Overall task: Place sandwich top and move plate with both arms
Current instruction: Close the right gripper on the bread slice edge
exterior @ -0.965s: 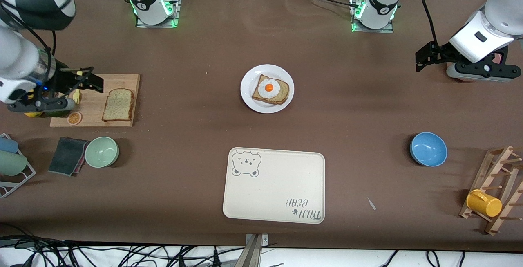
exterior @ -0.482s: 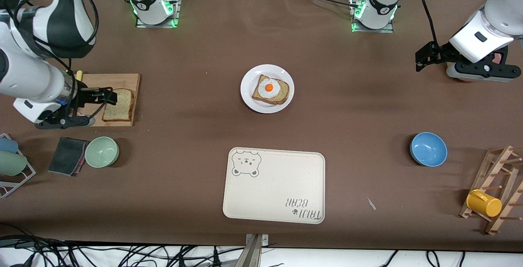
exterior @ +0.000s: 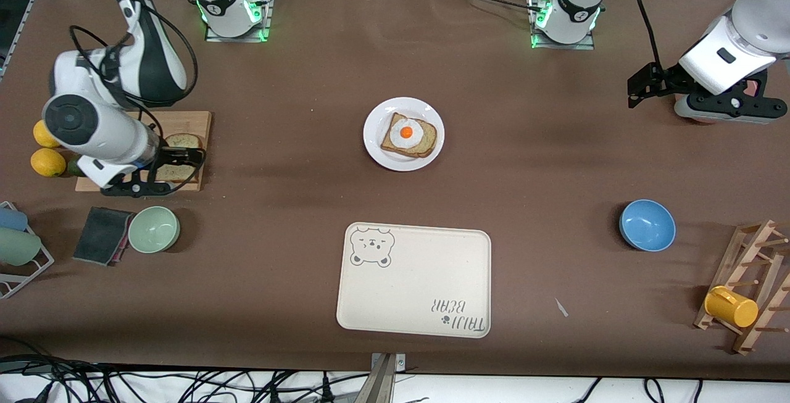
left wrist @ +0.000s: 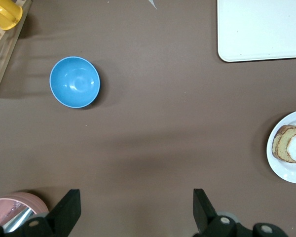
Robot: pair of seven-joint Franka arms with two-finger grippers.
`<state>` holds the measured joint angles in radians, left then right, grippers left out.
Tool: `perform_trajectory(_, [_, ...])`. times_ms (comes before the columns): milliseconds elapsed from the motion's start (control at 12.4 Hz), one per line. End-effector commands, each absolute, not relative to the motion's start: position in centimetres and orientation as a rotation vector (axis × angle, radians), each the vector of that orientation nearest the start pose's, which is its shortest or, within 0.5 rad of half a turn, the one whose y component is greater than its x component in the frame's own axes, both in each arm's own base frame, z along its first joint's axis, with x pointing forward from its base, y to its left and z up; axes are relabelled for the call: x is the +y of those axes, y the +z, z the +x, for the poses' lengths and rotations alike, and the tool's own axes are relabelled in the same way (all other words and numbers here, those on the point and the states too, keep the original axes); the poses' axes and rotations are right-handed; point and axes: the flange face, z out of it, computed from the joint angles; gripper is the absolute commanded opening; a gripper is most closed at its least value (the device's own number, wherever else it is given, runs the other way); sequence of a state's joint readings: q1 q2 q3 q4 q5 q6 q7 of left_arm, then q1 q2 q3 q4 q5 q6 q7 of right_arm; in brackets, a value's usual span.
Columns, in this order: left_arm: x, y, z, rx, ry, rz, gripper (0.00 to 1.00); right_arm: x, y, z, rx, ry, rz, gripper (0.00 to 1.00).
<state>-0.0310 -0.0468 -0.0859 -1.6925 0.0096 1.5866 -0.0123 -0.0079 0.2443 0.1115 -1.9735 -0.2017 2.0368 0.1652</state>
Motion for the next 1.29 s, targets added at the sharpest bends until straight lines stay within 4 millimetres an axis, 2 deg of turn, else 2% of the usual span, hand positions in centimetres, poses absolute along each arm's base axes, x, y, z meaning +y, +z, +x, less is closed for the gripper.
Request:
perform_trajectory(0, [-6.3, 60.0, 53.4, 0.165, 0.084, -3.080, 1.00, 4.9, 30.8, 55.5, -0.077, 0.217, -3.327, 0.99])
perform_trajectory(241, [-6.4, 60.1, 53.5, 0.165, 0.082, -3.081, 1.00, 4.4, 27.5, 54.0, -0.125, 0.209, -3.357, 0.94])
perform_trajectory(322, [-6.3, 60.0, 53.4, 0.165, 0.084, -3.080, 1.00, 4.3, 26.5, 53.3, -0.123, 0.199, -3.370, 0.89])
perform_trajectory(482, [-6.4, 60.1, 53.5, 0.165, 0.082, -3.081, 1.00, 3.6, 25.1, 52.4, -0.128, 0.178, -3.376, 0.72])
perform_trajectory(723, [-6.3, 60.0, 53.4, 0.163, 0.084, -3.081, 1.00, 2.8, 23.7, 52.2, -0.133, 0.191, -3.381, 0.43])
perform_trajectory(1206, [-6.3, 60.0, 53.4, 0.165, 0.084, -3.080, 1.00, 2.1, 21.4, 51.8, -0.127, 0.183, -3.366, 0.44])
